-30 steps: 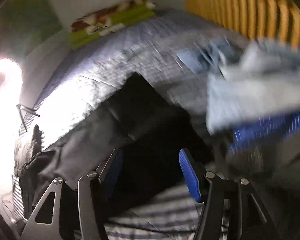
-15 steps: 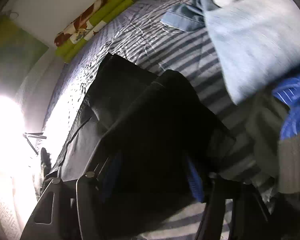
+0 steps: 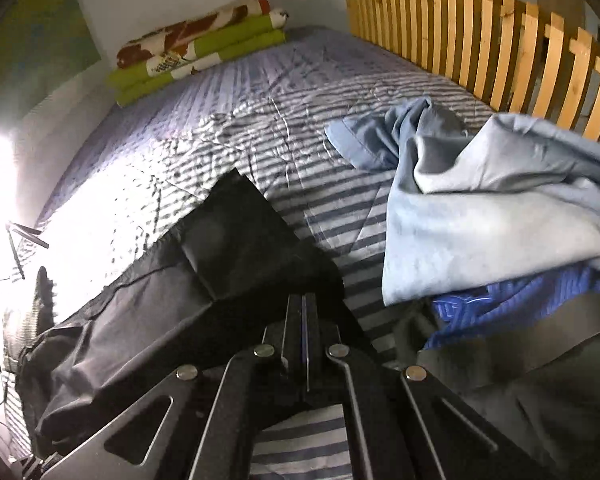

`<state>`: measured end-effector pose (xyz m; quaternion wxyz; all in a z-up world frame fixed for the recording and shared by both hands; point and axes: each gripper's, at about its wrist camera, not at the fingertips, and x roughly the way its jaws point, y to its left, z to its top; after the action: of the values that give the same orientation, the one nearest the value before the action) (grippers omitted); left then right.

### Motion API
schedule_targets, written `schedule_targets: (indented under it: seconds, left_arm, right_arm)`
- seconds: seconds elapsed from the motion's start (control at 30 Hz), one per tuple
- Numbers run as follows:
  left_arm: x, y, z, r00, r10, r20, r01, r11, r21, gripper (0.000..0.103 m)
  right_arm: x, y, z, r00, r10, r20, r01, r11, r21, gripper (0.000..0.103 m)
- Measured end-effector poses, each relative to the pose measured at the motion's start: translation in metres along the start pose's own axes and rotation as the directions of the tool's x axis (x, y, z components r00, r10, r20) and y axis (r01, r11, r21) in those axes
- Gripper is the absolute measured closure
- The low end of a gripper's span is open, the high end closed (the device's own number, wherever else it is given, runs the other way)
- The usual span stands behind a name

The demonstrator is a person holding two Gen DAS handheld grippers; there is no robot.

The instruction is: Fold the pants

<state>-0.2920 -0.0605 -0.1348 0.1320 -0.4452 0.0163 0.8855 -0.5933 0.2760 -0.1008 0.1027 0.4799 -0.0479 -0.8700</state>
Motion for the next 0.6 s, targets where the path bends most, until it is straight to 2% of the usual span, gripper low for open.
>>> schedule_targets:
  seconds: [0.03, 0.1, 0.17, 0.2, 0.33, 0.6]
  left_arm:
    - [-0.001, -0.001, 0.000, 1.000, 0.001, 0.002, -0.001, 1.000, 0.002, 0.093]
    - [-0.003, -0.002, -0.001, 1.000, -0.001, 0.003, 0.001, 1.000, 0.010, 0.093]
    - [-0.006, -0.003, -0.003, 1.000, -0.003, 0.003, 0.003, 1.000, 0.014, 0.093]
    - [-0.007, -0.003, -0.003, 1.000, -0.004, 0.005, 0.004, 1.000, 0.016, 0.093]
    - [-0.014, -0.001, -0.004, 1.000, -0.010, 0.011, 0.010, 1.000, 0.014, 0.094]
    - [-0.021, -0.001, -0.006, 1.000, -0.016, 0.019, 0.016, 1.000, 0.019, 0.094]
  right_arm:
    - [-0.001, 0.001, 0.001, 1.000, 0.008, -0.006, -0.008, 1.000, -0.002, 0.102]
    - [-0.001, 0.000, -0.001, 0.999, 0.037, -0.036, -0.037, 0.999, 0.000, 0.095]
    - [0.003, -0.006, -0.006, 0.997, 0.038, -0.064, -0.038, 0.999, 0.014, 0.070]
    - [0.003, -0.009, -0.009, 0.997, 0.043, -0.064, -0.041, 0.999, 0.025, 0.067]
    - [0.008, -0.030, -0.025, 0.989, 0.122, -0.087, -0.112, 0.987, 0.115, 0.062]
    - [0.043, -0.060, -0.046, 0.976, 0.185, -0.113, -0.147, 0.948, 0.283, 0.055]
